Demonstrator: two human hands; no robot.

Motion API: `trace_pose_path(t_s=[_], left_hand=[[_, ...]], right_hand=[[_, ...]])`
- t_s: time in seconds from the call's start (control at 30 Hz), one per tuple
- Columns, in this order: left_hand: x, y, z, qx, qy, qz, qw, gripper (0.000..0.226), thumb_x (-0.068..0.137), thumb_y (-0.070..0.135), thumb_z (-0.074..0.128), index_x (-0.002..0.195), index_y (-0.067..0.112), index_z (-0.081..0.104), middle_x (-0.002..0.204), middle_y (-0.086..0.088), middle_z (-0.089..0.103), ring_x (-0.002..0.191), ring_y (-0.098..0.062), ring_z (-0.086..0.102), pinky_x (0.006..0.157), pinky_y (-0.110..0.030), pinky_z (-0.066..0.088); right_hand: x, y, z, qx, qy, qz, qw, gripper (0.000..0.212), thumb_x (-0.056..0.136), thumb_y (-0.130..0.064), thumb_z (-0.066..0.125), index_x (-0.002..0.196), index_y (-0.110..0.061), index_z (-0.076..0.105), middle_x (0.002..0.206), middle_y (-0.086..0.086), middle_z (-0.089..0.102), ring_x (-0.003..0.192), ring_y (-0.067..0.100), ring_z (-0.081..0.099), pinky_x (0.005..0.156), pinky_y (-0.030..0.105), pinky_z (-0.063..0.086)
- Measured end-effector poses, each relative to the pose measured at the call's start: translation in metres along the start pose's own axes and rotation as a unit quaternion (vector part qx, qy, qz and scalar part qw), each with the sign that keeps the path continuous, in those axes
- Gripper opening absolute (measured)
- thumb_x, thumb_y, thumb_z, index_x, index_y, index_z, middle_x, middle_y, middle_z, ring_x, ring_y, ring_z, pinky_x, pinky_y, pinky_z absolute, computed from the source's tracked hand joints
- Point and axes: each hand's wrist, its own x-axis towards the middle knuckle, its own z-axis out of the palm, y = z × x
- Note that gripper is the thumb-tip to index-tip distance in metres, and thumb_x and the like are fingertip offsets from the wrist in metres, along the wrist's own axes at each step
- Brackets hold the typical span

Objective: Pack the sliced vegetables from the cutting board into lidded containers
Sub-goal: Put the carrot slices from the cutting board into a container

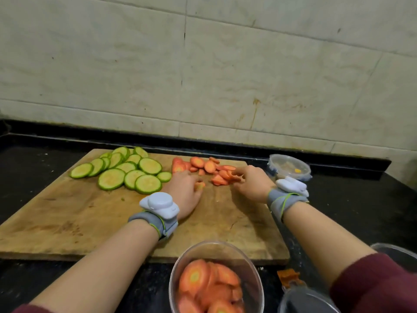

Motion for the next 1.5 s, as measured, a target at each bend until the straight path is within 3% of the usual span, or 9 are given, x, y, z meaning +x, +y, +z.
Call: trace_pose_path(t_s=[0.1,0.23,0.47,0.63,0.9,0.97,1.17,1.3,1.5], left_hand=[[0.031,0.003,0.014,0.023,-0.009,0.018,1.0,0.039,0.09,0.042,0.053,0.122,0.023,0.059,0.122,-0.004,0.056,0.118,-0.026,0.047,0.098,-0.034,0.037],[0.054,0.018,0.022,0.05,-0.01,-0.007,0.999,0.039,0.089,0.052,0.049,0.091,0.016,0.064,0.102,-0.01,0.062,0.105,-0.03,0.048,0.082,-0.035,0.035],[0.078,0.029,0.027,-0.034,-0.056,-0.08,0.995,0.022,0.081,0.048,0.06,0.086,0.026,0.06,0.088,-0.002,0.057,0.1,-0.028,0.06,0.081,-0.031,0.041],[0.07,0.034,0.022,-0.136,-0.026,-0.098,0.985,0.032,0.082,0.038,0.064,0.058,0.018,0.059,0.065,0.007,0.06,0.085,-0.013,0.058,0.074,-0.024,0.04],[0.025,0.028,-0.025,-0.354,-0.014,-0.08,0.932,0.039,0.061,0.05,0.066,0.068,0.012,0.07,0.057,-0.008,0.064,0.052,-0.013,0.051,0.069,-0.037,0.047],[0.0,0.027,-0.044,-0.37,-0.022,-0.068,0.926,0.031,0.067,0.037,0.077,0.074,0.007,0.072,0.072,-0.02,0.069,0.06,-0.014,0.054,0.067,-0.032,0.047],[-0.066,0.027,-0.076,-0.413,-0.043,-0.06,0.908,0.014,0.072,0.019,0.079,0.069,0.015,0.067,0.066,-0.006,0.07,0.05,0.0,0.051,0.054,-0.01,0.039],[-0.092,0.026,-0.082,-0.362,-0.085,-0.026,0.928,0.015,0.069,0.014,0.082,0.072,0.014,0.067,0.062,0.0,0.065,0.059,-0.007,0.056,0.063,-0.02,0.044],[-0.122,0.038,-0.078,-0.151,-0.069,0.05,0.985,0.015,0.069,0.022,0.08,0.071,0.023,0.065,0.072,0.007,0.059,0.07,-0.003,0.054,0.068,-0.021,0.044]], right_hand=[[0.03,0.008,0.009,-0.006,0.011,-0.003,1.0,0.034,0.092,-0.03,0.054,0.125,-0.024,0.061,0.119,0.01,0.066,0.113,0.029,0.058,0.092,0.033,0.046],[0.044,0.011,0.015,-0.012,0.009,-0.025,1.0,0.029,0.086,-0.036,0.063,0.111,-0.023,0.07,0.1,0.007,0.07,0.098,0.025,0.063,0.083,0.032,0.048],[0.054,0.02,0.015,-0.023,0.042,-0.07,0.996,0.026,0.088,-0.033,0.058,0.103,-0.018,0.073,0.094,0.007,0.072,0.093,0.026,0.064,0.08,0.034,0.048],[0.049,0.024,0.013,-0.027,0.05,-0.062,0.996,0.028,0.093,-0.027,0.049,0.092,-0.006,0.068,0.09,0.014,0.068,0.088,0.032,0.061,0.074,0.037,0.043],[0.006,0.011,-0.026,0.249,0.019,0.041,0.968,0.027,0.088,-0.013,0.048,0.081,-0.001,0.07,0.069,0.005,0.068,0.063,0.017,0.062,0.064,0.03,0.055],[-0.017,0.0,-0.039,0.304,-0.017,0.046,0.951,0.025,0.09,-0.011,0.049,0.076,-0.001,0.068,0.062,0.001,0.063,0.059,0.011,0.058,0.056,0.022,0.05],[-0.074,-0.024,-0.064,0.352,-0.118,-0.005,0.929,0.017,0.088,-0.01,0.057,0.074,-0.005,0.064,0.06,0.006,0.057,0.048,0.008,0.051,0.049,0.022,0.04],[-0.105,-0.034,-0.066,0.309,-0.151,-0.036,0.938,0.02,0.087,-0.007,0.059,0.067,-0.004,0.061,0.064,0.021,0.066,0.048,0.015,0.051,0.045,0.021,0.036],[-0.143,-0.054,-0.056,0.137,-0.126,-0.077,0.98,0.011,0.079,-0.016,0.072,0.077,-0.005,0.071,0.066,0.003,0.071,0.051,0.003,0.059,0.049,0.019,0.046]])
